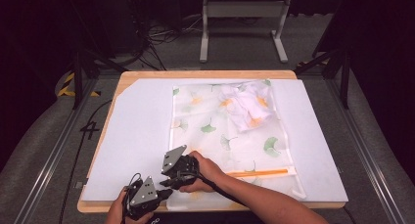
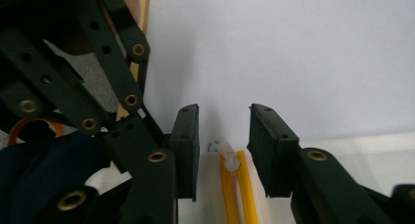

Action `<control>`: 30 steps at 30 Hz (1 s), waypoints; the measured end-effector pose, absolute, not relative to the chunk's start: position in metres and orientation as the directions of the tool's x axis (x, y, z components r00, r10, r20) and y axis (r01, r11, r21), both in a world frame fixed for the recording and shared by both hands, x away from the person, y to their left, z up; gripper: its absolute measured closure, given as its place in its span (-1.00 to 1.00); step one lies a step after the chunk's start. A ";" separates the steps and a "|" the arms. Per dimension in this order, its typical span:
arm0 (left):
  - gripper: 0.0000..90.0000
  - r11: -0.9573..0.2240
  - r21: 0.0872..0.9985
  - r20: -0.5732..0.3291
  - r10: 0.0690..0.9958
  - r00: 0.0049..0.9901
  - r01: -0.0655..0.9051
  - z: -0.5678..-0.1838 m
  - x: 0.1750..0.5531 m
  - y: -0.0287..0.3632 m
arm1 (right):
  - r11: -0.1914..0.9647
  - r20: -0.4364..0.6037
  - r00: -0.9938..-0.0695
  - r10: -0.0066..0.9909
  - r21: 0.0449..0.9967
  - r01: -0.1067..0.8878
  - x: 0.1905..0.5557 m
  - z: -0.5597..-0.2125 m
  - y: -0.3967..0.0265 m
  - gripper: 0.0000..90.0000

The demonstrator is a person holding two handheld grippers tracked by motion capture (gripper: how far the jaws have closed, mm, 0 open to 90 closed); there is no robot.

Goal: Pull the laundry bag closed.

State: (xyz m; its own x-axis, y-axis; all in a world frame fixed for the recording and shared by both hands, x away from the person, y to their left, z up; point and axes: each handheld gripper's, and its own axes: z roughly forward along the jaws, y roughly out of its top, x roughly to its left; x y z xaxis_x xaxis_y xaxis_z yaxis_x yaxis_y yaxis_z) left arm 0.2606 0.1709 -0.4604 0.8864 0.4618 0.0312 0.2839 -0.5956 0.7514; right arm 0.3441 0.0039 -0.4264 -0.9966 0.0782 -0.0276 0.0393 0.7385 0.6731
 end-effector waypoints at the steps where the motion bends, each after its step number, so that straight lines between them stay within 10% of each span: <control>1: 1.00 -0.595 0.751 0.030 0.461 0.887 0.284 -0.460 0.261 0.171 | 0.747 -0.034 -0.997 0.076 0.664 0.035 0.344 -0.428 0.007 0.43; 15: 1.00 -0.592 0.755 0.024 0.454 0.890 0.282 -0.461 0.262 0.172 | 0.772 -0.066 -0.994 0.083 0.636 0.023 0.349 -0.434 0.013 0.83; 30: 1.00 -0.594 0.753 0.023 0.453 0.891 0.282 -0.461 0.262 0.171 | 0.791 -0.037 -0.997 0.064 0.611 0.029 0.351 -0.437 0.018 0.66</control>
State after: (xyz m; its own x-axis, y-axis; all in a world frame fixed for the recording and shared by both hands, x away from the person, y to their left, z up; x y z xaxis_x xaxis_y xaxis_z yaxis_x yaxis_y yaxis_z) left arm 0.2620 0.1714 -0.4609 0.8913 0.4529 0.0232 0.2824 -0.5944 0.7530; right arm 0.3511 0.0178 -0.4366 -0.9973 0.0644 -0.0366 0.0287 0.7912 0.6108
